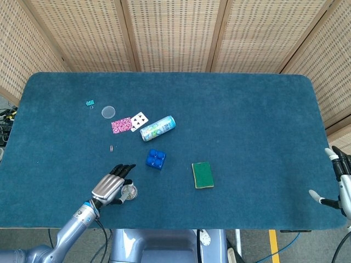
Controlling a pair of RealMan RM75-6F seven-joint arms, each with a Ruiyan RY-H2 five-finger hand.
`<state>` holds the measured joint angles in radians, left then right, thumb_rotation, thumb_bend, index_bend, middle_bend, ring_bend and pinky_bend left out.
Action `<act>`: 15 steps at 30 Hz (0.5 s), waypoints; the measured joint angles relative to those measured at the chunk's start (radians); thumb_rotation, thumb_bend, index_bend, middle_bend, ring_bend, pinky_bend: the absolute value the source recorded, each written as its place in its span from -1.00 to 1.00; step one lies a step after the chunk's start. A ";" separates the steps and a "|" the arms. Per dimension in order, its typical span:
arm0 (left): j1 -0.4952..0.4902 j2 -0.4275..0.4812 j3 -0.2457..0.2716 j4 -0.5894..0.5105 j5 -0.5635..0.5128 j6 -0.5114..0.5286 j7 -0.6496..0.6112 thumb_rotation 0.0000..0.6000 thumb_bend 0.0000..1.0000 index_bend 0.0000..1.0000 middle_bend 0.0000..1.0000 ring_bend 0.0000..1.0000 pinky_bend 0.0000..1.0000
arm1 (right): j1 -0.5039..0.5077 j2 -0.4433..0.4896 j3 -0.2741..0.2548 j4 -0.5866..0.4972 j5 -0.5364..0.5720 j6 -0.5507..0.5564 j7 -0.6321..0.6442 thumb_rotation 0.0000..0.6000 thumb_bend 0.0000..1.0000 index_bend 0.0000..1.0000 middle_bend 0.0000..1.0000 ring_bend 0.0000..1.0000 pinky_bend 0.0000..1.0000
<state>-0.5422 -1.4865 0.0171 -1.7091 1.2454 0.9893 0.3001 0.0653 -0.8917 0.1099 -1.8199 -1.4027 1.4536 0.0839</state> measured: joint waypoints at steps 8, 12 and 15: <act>0.003 0.009 -0.001 -0.001 0.016 0.002 -0.024 1.00 -0.25 -0.11 -1.00 -1.00 -1.00 | 0.001 -0.001 -0.001 -0.001 0.000 -0.002 -0.005 1.00 -1.00 -1.00 -1.00 -1.00 -1.00; 0.004 0.017 0.000 -0.002 0.019 0.002 -0.028 1.00 -0.26 -0.14 -1.00 -1.00 -1.00 | 0.001 -0.001 -0.001 -0.002 0.000 -0.002 -0.006 1.00 -1.00 -1.00 -1.00 -1.00 -1.00; 0.006 0.021 -0.003 -0.006 0.023 0.008 -0.035 1.00 -0.26 -0.16 -1.00 -1.00 -1.00 | 0.000 -0.001 -0.001 -0.002 -0.001 0.000 -0.007 1.00 -1.00 -1.00 -1.00 -1.00 -1.00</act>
<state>-0.5362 -1.4658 0.0145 -1.7151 1.2685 0.9974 0.2650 0.0658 -0.8928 0.1090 -1.8221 -1.4033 1.4531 0.0771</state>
